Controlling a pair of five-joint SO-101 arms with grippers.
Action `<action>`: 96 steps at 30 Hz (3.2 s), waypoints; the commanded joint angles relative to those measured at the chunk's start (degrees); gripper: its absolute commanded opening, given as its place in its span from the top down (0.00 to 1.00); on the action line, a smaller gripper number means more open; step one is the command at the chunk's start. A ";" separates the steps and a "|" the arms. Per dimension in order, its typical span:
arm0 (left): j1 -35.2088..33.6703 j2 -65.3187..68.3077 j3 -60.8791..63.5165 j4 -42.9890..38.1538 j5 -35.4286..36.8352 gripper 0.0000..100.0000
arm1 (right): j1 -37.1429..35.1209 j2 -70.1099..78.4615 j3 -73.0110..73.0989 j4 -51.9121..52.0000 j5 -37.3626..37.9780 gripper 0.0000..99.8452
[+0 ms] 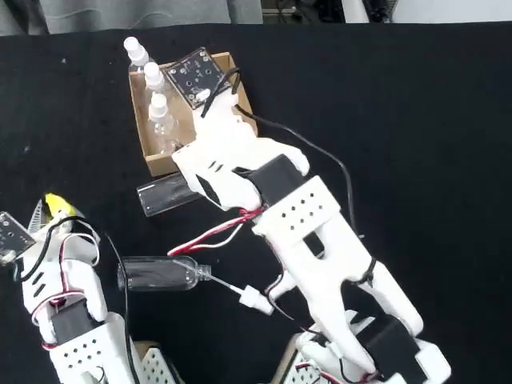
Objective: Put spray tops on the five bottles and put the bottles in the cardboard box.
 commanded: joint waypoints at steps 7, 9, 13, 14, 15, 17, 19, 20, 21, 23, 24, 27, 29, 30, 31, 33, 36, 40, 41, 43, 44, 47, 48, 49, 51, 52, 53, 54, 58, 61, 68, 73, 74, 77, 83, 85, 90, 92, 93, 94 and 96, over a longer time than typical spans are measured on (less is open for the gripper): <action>-1.10 -0.53 0.66 -1.49 -0.70 0.97 | -2.11 -2.77 -1.80 7.65 0.62 0.74; -1.10 -0.53 0.66 -1.49 -0.70 0.97 | -3.69 -2.77 -1.80 9.05 4.31 0.74; -1.71 -0.53 0.66 -1.49 -0.70 0.97 | -6.59 -2.42 0.40 8.35 9.93 0.74; -2.33 -0.53 0.66 -1.49 -0.70 0.97 | -7.21 -2.24 1.27 7.65 10.90 0.74; -2.95 -0.53 0.66 -1.49 -0.70 0.97 | -7.74 -1.89 2.07 7.03 12.04 0.74; -3.65 -0.53 0.66 -1.49 -0.70 0.97 | -8.09 -0.66 3.12 6.15 14.51 0.74; -3.91 -0.53 0.57 -1.49 -0.70 0.97 | -8.26 0.84 3.21 5.54 16.26 0.73; -3.91 -0.53 0.57 -1.49 -0.70 0.97 | -8.26 1.80 2.95 5.36 17.05 0.73; -3.91 -0.53 0.57 -1.49 -0.70 0.97 | -8.26 2.86 2.33 5.36 17.93 0.73; -3.91 -0.53 0.57 -1.58 -0.70 0.97 | -8.26 5.23 0.92 5.71 19.87 0.73; -3.91 -0.53 0.57 -1.58 -0.70 0.97 | -8.26 6.46 0.22 5.98 20.84 0.73; -3.91 -0.53 0.57 -1.58 -0.70 0.97 | -8.26 9.98 -2.77 7.56 24.00 0.73; -3.91 -0.53 0.57 -1.58 -0.70 0.97 | -8.26 12.18 -5.05 9.05 26.11 0.73; -3.91 -0.53 0.57 -1.58 -0.70 0.97 | -8.26 13.32 -6.11 9.76 27.25 0.73; -3.91 -0.53 0.57 -1.58 -0.70 0.97 | -8.26 14.37 -7.16 10.55 28.31 0.73; -3.91 -0.53 0.57 -1.58 -0.70 0.97 | -8.26 16.31 -9.10 11.96 30.33 0.73; -3.91 -0.53 0.57 -1.58 -0.70 0.97 | -8.35 18.77 -11.21 13.63 33.85 0.73; -3.91 -0.53 0.57 -1.58 -0.70 0.97 | -8.88 21.23 -12.53 14.24 38.42 0.73; -3.91 -0.53 0.57 -1.58 -0.70 0.97 | -9.23 21.76 -12.53 14.24 39.56 0.73; -3.91 -0.53 0.57 -1.58 -0.70 0.97 | -9.67 22.55 -12.53 14.15 41.93 0.73; -3.91 -0.53 0.57 -1.58 -0.70 0.97 | -10.11 22.81 -12.53 14.07 42.90 0.74; -3.91 -0.53 0.57 -1.58 -0.70 0.97 | -10.46 23.34 -12.62 13.71 45.27 0.74; -3.91 -0.53 0.57 -1.58 -0.70 0.97 | -10.46 23.43 -12.62 13.63 45.80 0.74; -3.91 -0.53 0.57 -1.58 -0.70 0.97 | -10.46 23.60 -12.79 13.19 46.15 0.74; -3.91 -0.53 0.57 -1.58 -0.70 0.97 | -10.46 24.22 -13.49 12.92 46.33 0.74; -3.91 -0.53 0.57 -1.58 -0.70 0.97 | -10.46 24.75 -14.02 12.84 46.33 0.74; -3.91 -0.53 0.57 -1.58 -0.70 0.97 | -10.46 25.45 -14.73 12.84 46.33 0.74; -3.91 -0.53 0.57 -1.58 -0.70 0.97 | -10.46 26.24 -15.34 12.84 46.33 0.74; -3.91 -0.53 0.57 -1.58 -0.70 0.97 | -10.73 30.11 -18.59 12.84 47.74 0.74; -3.91 -0.53 0.57 -1.58 -0.79 0.97 | -10.46 33.63 -21.41 13.19 49.23 0.74; -3.91 -0.53 0.57 -1.58 -0.79 0.97 | -10.46 41.01 -27.21 13.27 51.16 0.74; -3.91 -0.53 0.57 -1.58 -0.79 0.97 | -10.02 45.05 -30.90 13.27 51.52 0.74; -3.91 -0.53 0.57 -1.58 -0.79 0.97 | -9.76 45.85 -31.60 13.27 51.52 0.74; -3.91 -0.53 0.66 -1.58 -0.79 0.97 | -8.79 48.48 -33.89 13.27 51.52 0.74; -3.91 -0.53 0.66 -1.58 -0.79 0.97 | -7.91 54.02 -37.32 13.27 51.52 0.74; -3.91 -0.53 0.66 -1.58 -0.79 0.97 | -7.91 55.08 -37.58 13.36 51.52 0.74; -3.82 -0.53 0.66 -1.58 -0.79 0.97 | -7.82 55.78 -36.97 13.63 51.52 0.74; -3.82 -0.53 0.66 -1.58 -0.79 0.97 | -7.82 55.87 -36.97 14.77 51.52 0.74; -3.82 -0.53 0.75 -1.58 -0.79 0.97 | -7.82 55.87 -36.97 15.12 51.52 0.74; -3.74 -0.53 0.75 -1.58 -0.79 0.97 | -7.82 55.96 -36.88 15.65 51.43 0.74; -3.74 -0.53 0.75 -1.58 -0.79 0.97 | -7.74 55.96 -36.88 16.35 51.43 0.74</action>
